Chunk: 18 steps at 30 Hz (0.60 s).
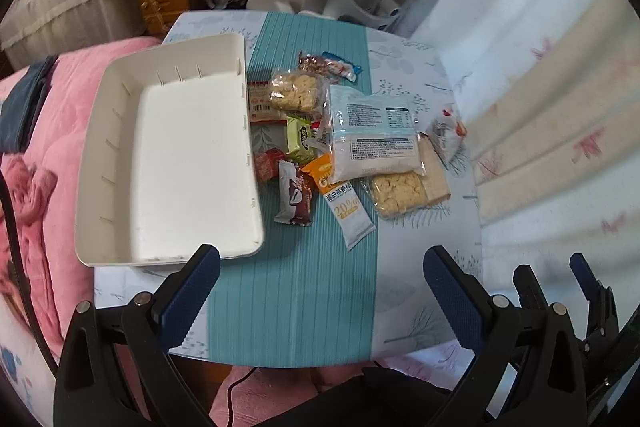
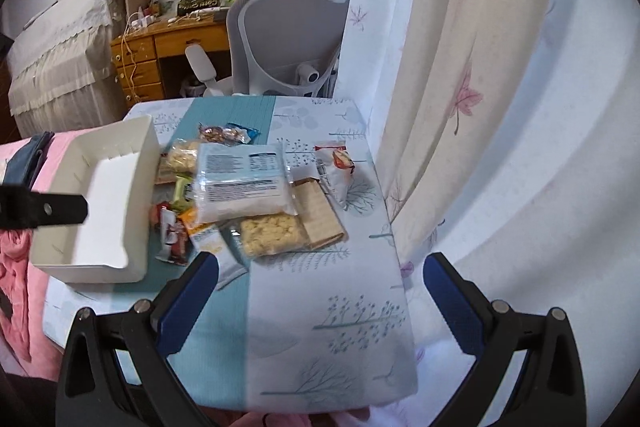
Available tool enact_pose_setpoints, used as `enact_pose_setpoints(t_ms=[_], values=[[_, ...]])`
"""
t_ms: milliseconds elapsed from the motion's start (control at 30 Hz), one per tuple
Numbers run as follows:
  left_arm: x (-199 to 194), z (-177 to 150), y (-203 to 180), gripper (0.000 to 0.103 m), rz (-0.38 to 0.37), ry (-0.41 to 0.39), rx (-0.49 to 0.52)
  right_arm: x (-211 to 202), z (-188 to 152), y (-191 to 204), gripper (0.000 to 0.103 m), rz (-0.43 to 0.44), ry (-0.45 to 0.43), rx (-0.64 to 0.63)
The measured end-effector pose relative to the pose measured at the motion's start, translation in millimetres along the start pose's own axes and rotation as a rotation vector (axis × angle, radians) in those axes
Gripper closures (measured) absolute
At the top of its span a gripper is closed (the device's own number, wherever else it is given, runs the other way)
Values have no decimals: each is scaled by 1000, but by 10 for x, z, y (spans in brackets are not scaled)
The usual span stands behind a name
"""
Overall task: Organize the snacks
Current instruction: 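Grasp the orange oat stick with the left tool while the right tool grasps the tan wafer bar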
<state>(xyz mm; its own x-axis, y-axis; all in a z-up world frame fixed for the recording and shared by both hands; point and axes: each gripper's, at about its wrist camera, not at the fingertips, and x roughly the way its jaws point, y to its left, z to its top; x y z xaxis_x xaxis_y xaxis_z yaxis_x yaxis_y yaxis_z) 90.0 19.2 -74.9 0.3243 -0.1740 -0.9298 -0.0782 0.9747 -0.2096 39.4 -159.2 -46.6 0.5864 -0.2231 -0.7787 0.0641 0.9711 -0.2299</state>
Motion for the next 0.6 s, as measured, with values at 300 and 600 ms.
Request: enact_pose_setpoints(t_ms=[300,600], values=[[646,146,-237,4,91,80,-194,774,45,-437,3,99,48,-66],[1367,201,-281,5,216,139,-301,1604,31,-600,6,192,75,-135]])
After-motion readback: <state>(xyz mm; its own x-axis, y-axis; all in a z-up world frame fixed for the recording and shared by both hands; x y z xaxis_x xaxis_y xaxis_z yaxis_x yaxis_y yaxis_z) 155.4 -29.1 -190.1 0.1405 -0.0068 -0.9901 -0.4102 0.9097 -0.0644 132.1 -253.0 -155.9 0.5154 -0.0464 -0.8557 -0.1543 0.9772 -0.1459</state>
